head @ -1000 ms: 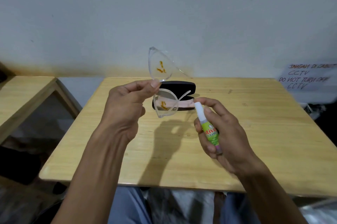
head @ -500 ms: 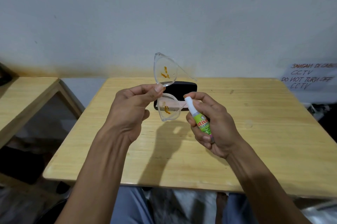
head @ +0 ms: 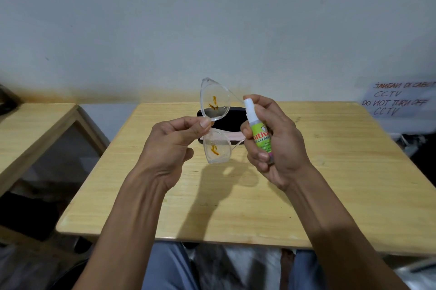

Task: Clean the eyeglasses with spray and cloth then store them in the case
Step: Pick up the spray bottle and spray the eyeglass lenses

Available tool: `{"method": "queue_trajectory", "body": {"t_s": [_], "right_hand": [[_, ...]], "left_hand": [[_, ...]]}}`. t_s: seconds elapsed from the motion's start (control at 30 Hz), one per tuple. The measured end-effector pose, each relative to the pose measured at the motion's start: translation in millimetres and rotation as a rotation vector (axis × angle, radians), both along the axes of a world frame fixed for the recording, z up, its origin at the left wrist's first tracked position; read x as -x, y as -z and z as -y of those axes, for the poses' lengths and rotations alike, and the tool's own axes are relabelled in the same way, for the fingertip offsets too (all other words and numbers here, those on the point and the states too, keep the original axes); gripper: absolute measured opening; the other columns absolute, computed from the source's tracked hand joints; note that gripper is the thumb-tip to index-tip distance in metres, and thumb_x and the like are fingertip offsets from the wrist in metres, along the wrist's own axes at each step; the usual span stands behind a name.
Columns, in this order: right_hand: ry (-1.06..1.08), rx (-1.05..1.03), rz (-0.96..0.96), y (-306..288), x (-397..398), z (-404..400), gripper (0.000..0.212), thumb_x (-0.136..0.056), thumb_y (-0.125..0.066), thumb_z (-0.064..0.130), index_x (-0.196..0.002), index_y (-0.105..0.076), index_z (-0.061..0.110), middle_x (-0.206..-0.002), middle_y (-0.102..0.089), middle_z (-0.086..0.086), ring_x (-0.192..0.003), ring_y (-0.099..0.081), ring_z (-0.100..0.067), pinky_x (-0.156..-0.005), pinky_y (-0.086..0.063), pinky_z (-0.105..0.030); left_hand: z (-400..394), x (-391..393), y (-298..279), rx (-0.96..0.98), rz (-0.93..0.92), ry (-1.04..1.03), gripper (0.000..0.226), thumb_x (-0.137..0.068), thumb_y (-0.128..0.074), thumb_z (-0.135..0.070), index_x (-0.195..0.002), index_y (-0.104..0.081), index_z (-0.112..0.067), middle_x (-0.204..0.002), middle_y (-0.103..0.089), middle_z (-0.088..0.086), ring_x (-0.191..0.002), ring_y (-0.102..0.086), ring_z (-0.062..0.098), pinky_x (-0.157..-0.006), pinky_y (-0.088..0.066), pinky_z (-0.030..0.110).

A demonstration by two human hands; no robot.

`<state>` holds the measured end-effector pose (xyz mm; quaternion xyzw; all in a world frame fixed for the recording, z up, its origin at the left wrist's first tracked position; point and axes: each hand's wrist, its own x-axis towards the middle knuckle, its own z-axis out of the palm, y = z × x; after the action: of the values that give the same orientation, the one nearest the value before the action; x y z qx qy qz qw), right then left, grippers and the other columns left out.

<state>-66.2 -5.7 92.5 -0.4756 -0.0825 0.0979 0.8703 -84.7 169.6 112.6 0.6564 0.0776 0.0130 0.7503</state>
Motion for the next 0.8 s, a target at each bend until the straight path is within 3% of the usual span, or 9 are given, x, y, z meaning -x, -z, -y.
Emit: {"method": "queue_trajectory", "body": {"t_s": [0.3,0.6,0.73,0.8], "right_hand": [[0.087,0.028,0.026,-7.1,-2.1,-9.9,0.02,-0.104,-0.043,0.019,-0.1,-0.063,0.024,-0.065,-0.05,-0.008,-0.029,-0.027,-0.012,-0.038,-0.017,-0.018],[0.179,0.082,0.09,-4.0,0.9,0.8,0.024,-0.105,-0.041,0.018,-0.108,-0.063,0.029,-0.07,-0.054,-0.008,-0.037,-0.037,-0.016,-0.04,-0.026,-0.02],[0.51,0.438,0.183,17.6,-0.6,29.3,0.023,-0.104,-0.048,0.02,-0.115,-0.059,0.036,-0.078,-0.068,0.001,-0.062,-0.052,-0.018,-0.046,-0.043,-0.024],[0.652,0.625,0.261,33.4,-6.1,50.2,0.019,-0.102,-0.053,0.026,-0.115,-0.056,0.04,-0.084,-0.074,0.002,-0.075,-0.064,-0.018,-0.057,-0.054,-0.03]], "left_hand": [[0.4,0.7,0.1,-0.002,0.0,-0.001,0.03,-0.063,-0.076,-0.027,-0.083,-0.074,-0.005,-0.062,-0.063,-0.004,-0.045,-0.042,0.001,-0.054,-0.021,0.03],[0.1,2.4,0.5,0.016,0.007,-0.013,0.024,-0.064,-0.076,-0.026,-0.08,-0.074,-0.008,-0.069,-0.064,-0.001,-0.044,-0.043,0.001,-0.053,-0.02,0.028],[-5.3,0.8,5.7,0.016,0.043,-0.066,0.01,-0.074,-0.074,-0.019,-0.077,-0.072,-0.01,-0.064,-0.065,-0.005,-0.044,-0.042,-0.002,-0.054,-0.019,0.029],[-9.5,-0.8,11.4,0.001,0.047,-0.102,0.012,-0.073,-0.074,-0.021,-0.08,-0.072,-0.011,-0.06,-0.064,-0.01,-0.052,-0.045,-0.001,-0.057,-0.021,0.029]]}}
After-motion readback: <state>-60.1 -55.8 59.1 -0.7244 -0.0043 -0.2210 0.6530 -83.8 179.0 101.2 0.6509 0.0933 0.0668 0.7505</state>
